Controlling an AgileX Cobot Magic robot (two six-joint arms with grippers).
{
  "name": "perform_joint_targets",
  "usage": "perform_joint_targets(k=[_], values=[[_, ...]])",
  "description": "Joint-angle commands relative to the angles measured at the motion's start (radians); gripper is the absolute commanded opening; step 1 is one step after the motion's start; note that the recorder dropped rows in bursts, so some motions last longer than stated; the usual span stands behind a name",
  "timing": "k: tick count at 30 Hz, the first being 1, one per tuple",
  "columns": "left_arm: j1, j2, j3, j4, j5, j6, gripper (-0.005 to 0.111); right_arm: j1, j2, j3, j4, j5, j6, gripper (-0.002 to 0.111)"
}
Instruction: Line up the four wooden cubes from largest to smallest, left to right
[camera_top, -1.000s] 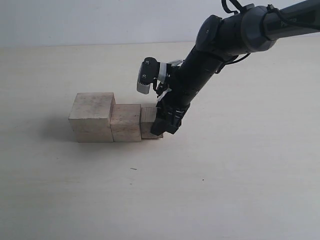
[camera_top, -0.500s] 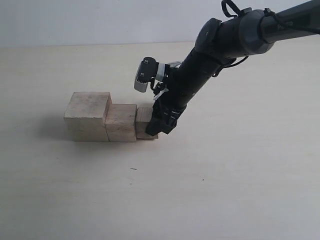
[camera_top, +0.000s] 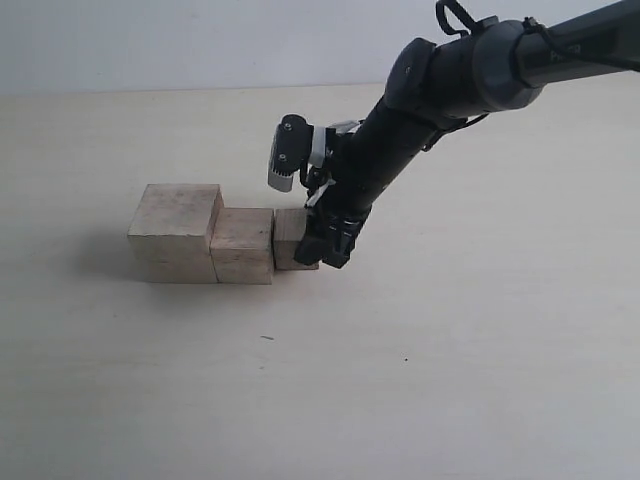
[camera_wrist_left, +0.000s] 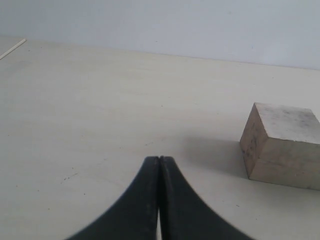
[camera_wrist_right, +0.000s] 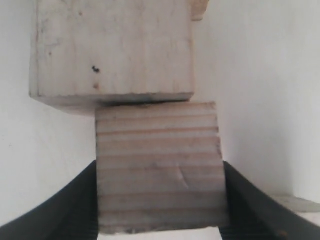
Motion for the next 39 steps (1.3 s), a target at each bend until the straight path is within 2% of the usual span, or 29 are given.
perform_joint_targets(k=[1,8,13,21,26,31,39], values=[[-0.005,-0.006,0.002,0.003,-0.009,0.0,0.0,0.036,0.007,-0.002,-0.04,0.008,-0.009,0.0],[-0.005,-0.006,0.002,0.003,-0.009,0.0,0.0,0.091,0.007,-0.002,-0.063,-0.063,0.099,0.0],[-0.005,-0.006,0.002,0.003,-0.009,0.0,0.0,0.091,0.007,-0.002,-0.063,-0.164,0.197,0.0],[-0.005,-0.006,0.002,0.003,-0.009,0.0,0.0,0.091,0.007,-0.002,-0.044,-0.186,0.193,0.0],[-0.005,-0.006,0.002,0.003,-0.009,0.0,0.0,0.091,0.007,-0.002,-0.15,-0.103,0.188,0.0],[-0.005,-0.006,0.002,0.003,-0.009,0.0,0.0,0.091,0.007,-0.002,-0.176,-0.058,0.185,0.0],[-0.005,-0.006,0.002,0.003,-0.009,0.0,0.0,0.091,0.008,-0.002,-0.079,-0.024,0.01,0.0]])
